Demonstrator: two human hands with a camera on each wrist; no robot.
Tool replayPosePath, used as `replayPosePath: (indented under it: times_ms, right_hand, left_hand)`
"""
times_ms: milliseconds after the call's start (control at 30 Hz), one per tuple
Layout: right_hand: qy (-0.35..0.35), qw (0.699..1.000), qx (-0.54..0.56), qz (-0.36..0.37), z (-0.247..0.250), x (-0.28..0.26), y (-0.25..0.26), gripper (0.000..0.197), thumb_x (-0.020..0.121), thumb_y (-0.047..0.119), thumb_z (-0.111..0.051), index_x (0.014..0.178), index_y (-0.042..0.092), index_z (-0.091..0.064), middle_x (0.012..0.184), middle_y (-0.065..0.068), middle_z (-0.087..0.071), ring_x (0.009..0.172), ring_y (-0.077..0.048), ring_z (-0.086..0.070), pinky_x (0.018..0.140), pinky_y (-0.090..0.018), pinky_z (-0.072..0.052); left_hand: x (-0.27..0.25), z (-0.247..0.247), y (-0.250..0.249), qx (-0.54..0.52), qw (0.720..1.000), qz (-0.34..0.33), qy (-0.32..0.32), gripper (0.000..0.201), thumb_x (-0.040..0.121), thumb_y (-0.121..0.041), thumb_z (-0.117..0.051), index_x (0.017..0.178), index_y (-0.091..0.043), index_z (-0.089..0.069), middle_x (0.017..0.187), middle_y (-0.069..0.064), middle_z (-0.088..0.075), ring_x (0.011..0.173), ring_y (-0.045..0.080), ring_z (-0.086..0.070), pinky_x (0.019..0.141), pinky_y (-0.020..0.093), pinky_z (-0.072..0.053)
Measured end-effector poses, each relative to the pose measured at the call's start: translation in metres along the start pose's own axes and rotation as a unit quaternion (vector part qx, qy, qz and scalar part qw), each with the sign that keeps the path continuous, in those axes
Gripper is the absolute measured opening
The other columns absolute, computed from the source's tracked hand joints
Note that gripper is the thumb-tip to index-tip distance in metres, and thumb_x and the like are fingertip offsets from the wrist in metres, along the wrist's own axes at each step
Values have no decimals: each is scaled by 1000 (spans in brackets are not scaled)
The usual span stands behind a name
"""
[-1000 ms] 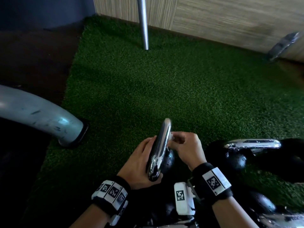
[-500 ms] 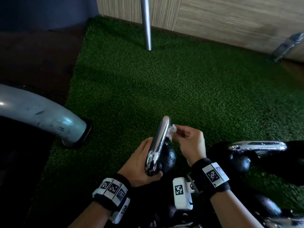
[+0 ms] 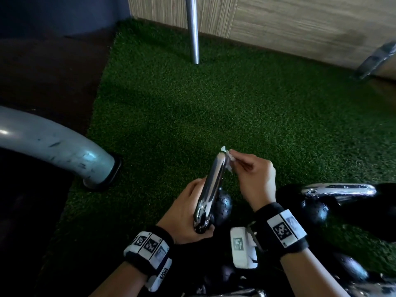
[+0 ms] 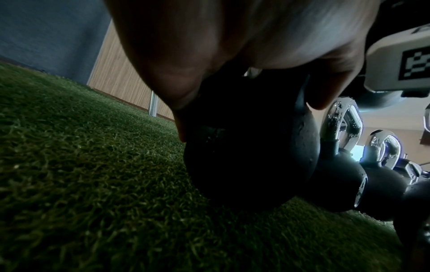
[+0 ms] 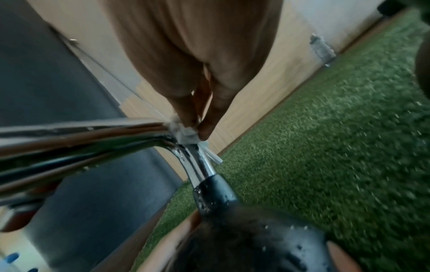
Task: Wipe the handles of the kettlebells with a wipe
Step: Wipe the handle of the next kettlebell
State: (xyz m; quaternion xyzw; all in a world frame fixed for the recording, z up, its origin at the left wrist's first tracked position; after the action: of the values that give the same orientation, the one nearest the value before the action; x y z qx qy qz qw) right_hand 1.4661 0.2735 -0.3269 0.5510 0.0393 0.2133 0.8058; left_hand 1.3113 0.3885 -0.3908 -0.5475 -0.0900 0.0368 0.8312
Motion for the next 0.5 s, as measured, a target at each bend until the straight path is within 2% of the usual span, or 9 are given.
replayPosePath:
  times_ms: [67, 133, 200, 267, 333, 433, 500]
  right_hand:
    - [14, 999, -4, 51, 3, -7, 11, 24, 87, 4, -77, 106, 20, -80, 101, 10, -77, 95, -3, -73, 86, -27, -60]
    - [30, 996, -29, 83, 3, -10, 16, 26, 87, 3, -77, 106, 19, -80, 105, 10, -73, 99, -4, -72, 85, -27, -60]
    - [31, 995, -34, 90, 4, -3, 16, 26, 87, 4, -77, 107, 21, -80, 108, 8, -70, 100, -7, -71, 85, -29, -61]
    - [31, 996, -27, 80, 6, 4, 18, 28, 87, 4, -77, 106, 25, -79, 108, 8, -71, 99, -6, -71, 85, -29, -61]
    - [44, 995, -36, 85, 9, 2, 24, 31, 87, 1, -76, 105, 26, -79, 106, 10, -71, 96, -4, -70, 83, -25, -60]
    - [91, 987, -51, 121, 13, -18, 40, 30, 84, 0, -79, 103, 23, -81, 104, 13, -71, 94, -3, -69, 81, -14, -53]
    - [137, 974, -69, 166, 13, -32, 54, 28, 81, -2, -81, 100, 19, -83, 101, 11, -73, 94, -4, -70, 83, -12, -52]
  left_hand:
    - [0, 0, 1, -12, 1000, 6, -5, 103, 73, -29, -85, 148, -55, -19, 148, -3, -45, 139, 11, -47, 114, 42, -44]
    - [0, 0, 3, -25, 1000, 14, -11, 99, 73, -29, -84, 148, -49, -22, 145, -2, -48, 136, 14, -50, 111, 45, -46]
    - [-1, 0, 1, -23, 999, 19, -17, 100, 74, -30, -83, 145, -59, -20, 146, -3, -48, 137, 13, -49, 112, 43, -45]
    - [-2, -1, -1, -2, 1000, 19, -19, 108, 73, -31, -84, 140, -72, -10, 149, -6, -45, 140, 10, -45, 116, 38, -41]
    - [-2, -2, -1, 7, 1000, 17, -14, 112, 72, -31, -85, 138, -74, -5, 150, -7, -43, 140, 8, -44, 116, 36, -41]
    - [0, -2, 0, -5, 1000, 21, -17, 108, 71, -30, -86, 144, -63, -15, 148, -7, -45, 137, 10, -48, 113, 40, -44]
    - [0, -2, 3, -22, 999, 23, -30, 100, 71, -27, -85, 146, -51, -24, 144, -4, -49, 134, 13, -51, 110, 43, -47]
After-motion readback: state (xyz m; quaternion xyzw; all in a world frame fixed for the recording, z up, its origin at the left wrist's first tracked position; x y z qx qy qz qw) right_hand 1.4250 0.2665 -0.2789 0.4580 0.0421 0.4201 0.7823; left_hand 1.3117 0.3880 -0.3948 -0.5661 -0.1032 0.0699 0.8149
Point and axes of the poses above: each hand's wrist, its own x-axis towards the middle knuckle, its own z-axis out of the back of the hand, y = z × x, the point moved 5 cm from there along x, towards the middle knuckle
